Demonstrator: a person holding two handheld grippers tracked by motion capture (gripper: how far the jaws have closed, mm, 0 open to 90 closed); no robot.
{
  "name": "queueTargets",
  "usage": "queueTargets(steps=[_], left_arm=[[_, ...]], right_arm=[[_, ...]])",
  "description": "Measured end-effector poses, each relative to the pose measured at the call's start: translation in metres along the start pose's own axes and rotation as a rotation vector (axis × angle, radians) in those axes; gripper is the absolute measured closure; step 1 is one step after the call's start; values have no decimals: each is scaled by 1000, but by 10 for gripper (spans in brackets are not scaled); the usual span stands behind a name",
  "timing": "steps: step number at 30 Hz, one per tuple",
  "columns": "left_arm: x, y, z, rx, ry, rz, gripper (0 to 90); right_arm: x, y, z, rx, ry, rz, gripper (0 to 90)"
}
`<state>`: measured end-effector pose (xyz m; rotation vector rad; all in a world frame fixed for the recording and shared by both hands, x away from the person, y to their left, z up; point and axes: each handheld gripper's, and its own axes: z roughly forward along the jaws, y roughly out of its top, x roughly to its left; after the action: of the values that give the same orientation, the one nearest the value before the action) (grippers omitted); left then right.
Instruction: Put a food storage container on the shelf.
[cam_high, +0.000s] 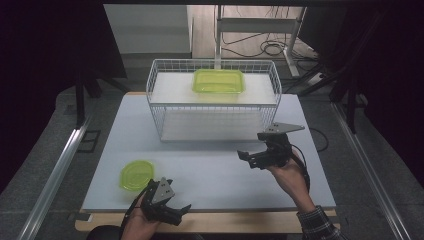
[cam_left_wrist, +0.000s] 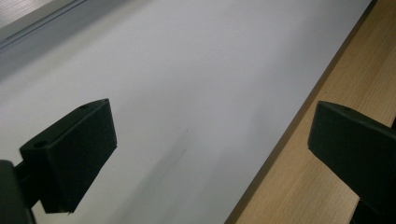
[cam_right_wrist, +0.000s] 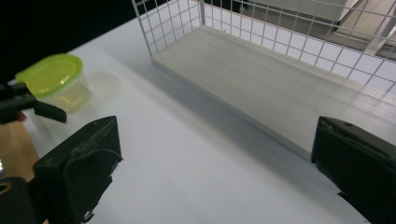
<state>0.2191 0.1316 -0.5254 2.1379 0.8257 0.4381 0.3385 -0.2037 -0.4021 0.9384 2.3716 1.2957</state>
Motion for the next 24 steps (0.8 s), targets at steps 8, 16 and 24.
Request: queueTargets(steps=[8,16,24], left_arm=[[0,0,0,4,2,3,8],[-1,0,-1,0,9,5,16],[-3,0,1,12,9,22,19]], right_arm=[[7,-28,2,7,-13,-5,0],[8,-54,1,11,-29,34,0],[13,-77,6,49,-44,29,0]])
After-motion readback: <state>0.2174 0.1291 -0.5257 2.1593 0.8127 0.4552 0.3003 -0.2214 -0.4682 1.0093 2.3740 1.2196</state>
